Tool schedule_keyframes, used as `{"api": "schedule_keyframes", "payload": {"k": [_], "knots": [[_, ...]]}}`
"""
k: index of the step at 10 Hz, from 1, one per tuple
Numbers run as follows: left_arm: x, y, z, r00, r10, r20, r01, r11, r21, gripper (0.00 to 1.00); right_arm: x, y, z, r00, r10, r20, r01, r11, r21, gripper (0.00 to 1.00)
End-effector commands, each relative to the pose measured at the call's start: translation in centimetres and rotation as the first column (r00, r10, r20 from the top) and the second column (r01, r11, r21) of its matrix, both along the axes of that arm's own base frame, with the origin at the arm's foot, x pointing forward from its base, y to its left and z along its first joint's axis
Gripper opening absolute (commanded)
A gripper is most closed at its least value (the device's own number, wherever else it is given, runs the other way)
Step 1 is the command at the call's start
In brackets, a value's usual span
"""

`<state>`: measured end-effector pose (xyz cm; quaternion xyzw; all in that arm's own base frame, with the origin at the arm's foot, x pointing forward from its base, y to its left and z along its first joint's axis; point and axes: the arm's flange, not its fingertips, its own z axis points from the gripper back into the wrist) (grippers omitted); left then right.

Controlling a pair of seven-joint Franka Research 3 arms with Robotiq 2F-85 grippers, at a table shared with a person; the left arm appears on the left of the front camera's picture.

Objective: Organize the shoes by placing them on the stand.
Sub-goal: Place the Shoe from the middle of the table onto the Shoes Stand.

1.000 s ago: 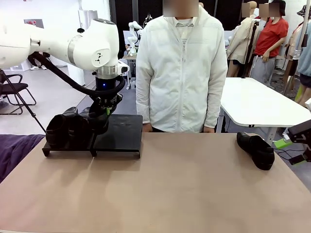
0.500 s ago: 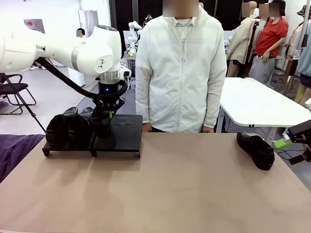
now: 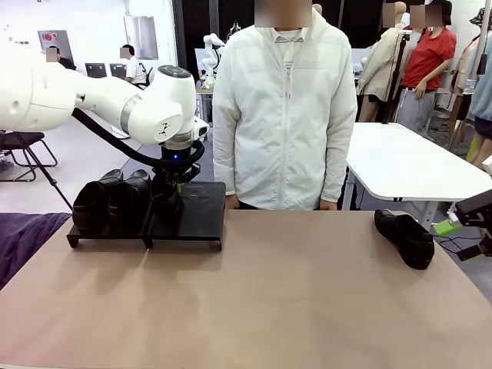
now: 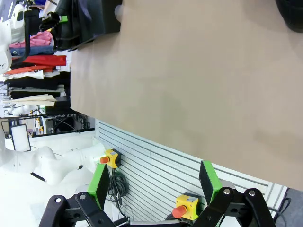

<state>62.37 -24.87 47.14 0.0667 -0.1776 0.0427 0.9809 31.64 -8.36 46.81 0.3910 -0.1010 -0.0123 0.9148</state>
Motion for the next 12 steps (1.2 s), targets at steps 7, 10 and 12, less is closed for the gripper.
{"api": "schedule_keyframes", "payload": {"k": [7,10,12], "knots": [[0.4,0.0,-1.4,1.000,0.002,0.025,-0.005,0.996,0.091,1.00,0.0,0.1,0.3,1.000,-0.007,0.000,0.007,1.000,0.019,1.00],[-3.0,-0.1,1.5,0.999,-0.016,0.046,0.011,0.995,0.103,1.00,0.0,0.1,0.3,1.000,-0.007,0.000,0.007,1.000,0.019,1.00],[-7.8,0.2,4.8,0.980,-0.103,-0.168,0.117,0.990,0.078,1.00,0.0,0.1,0.3,1.000,-0.007,0.000,0.007,1.000,0.019,1.00]]}}
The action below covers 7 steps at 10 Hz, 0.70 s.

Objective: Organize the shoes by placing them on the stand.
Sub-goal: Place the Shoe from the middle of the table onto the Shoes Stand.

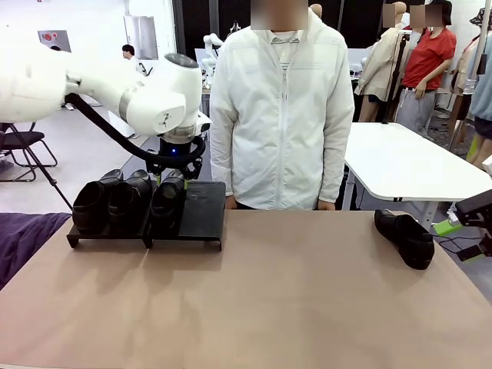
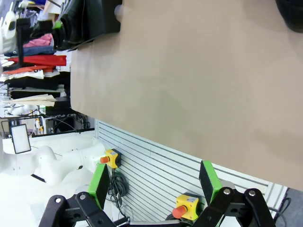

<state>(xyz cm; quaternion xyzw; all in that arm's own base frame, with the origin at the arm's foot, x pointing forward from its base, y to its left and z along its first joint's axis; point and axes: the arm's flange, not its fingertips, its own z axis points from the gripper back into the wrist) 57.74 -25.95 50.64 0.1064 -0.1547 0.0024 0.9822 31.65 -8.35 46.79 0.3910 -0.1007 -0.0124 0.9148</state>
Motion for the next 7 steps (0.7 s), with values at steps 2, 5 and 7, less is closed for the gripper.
{"api": "schedule_keyframes", "payload": {"k": [2,5,7], "knots": [[-8.8,2.9,4.7,0.965,-0.131,-0.229,0.103,0.987,-0.127,1.00,0.0,0.1,0.3,1.000,-0.007,0.000,0.007,1.000,0.019,1.00],[-18.5,9.3,4.1,0.908,-0.372,-0.193,0.261,0.861,-0.436,1.00,0.0,0.1,0.3,1.000,-0.007,0.000,0.007,1.000,0.019,1.00],[-25.2,15.0,-0.6,0.940,-0.341,-0.029,0.239,0.712,-0.660,1.00,0.0,0.1,0.3,1.000,-0.007,0.000,0.007,1.000,0.019,1.00]]}}
